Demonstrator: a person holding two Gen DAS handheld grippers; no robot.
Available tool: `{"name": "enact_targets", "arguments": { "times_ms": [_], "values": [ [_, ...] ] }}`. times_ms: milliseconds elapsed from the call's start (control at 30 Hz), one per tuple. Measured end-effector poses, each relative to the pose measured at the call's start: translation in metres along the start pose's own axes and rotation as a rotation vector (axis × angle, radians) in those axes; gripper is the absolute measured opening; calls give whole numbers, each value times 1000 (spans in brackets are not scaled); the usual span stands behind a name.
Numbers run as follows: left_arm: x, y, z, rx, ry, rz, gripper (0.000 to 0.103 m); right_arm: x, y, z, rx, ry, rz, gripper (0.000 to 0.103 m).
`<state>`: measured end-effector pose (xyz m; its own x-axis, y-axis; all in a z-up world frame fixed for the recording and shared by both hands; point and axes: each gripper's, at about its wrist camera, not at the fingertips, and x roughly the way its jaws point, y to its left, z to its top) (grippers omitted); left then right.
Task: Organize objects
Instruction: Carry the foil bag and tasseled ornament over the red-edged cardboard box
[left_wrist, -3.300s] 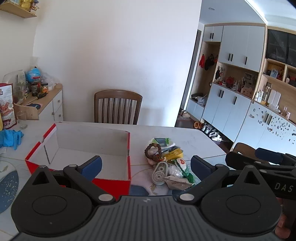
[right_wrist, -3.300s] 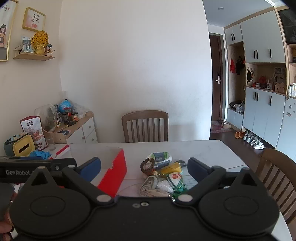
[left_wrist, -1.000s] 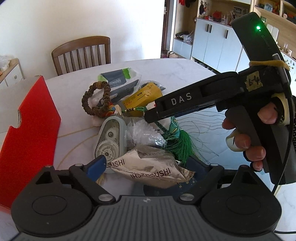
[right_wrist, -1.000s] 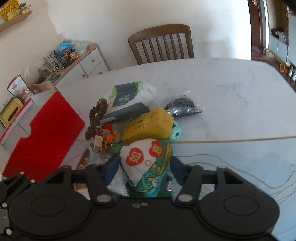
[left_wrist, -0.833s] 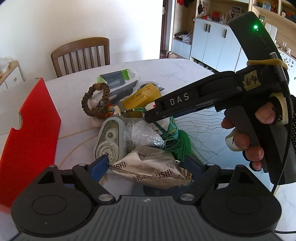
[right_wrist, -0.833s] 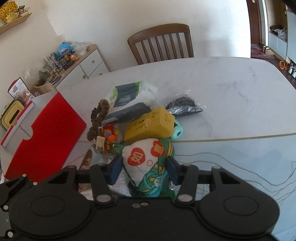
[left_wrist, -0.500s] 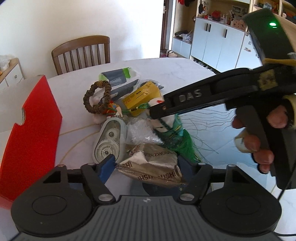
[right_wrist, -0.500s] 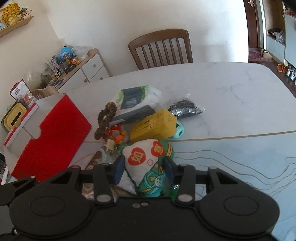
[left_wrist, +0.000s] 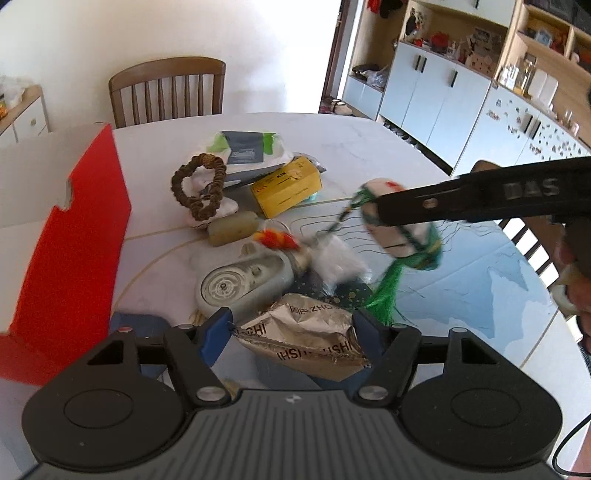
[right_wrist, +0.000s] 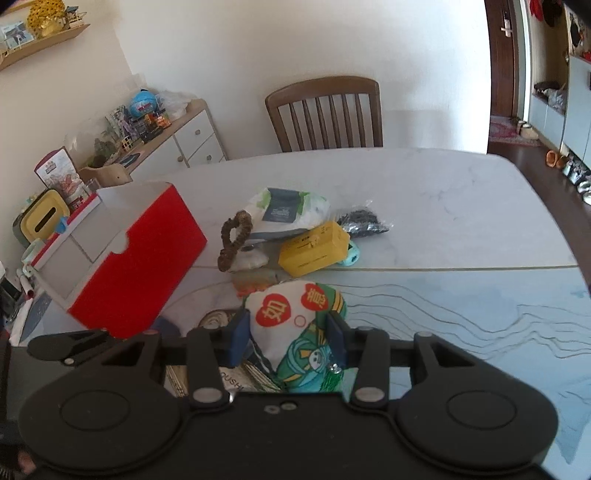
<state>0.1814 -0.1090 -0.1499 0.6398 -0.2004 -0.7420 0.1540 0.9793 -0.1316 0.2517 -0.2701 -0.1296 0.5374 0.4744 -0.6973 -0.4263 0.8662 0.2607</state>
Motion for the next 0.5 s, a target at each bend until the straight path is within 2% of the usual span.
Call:
{"name": "enact_targets", "arguments": {
  "times_ms": [167, 500],
  "values": [
    [-13, 11, -1, -53, -1, -20, 71, -21, 7, 8, -3, -38, 13, 43],
    [-62, 38, 10, -113, -77, -32, 71, -52, 46, 36, -81, -104, 22, 43]
  ]
}}
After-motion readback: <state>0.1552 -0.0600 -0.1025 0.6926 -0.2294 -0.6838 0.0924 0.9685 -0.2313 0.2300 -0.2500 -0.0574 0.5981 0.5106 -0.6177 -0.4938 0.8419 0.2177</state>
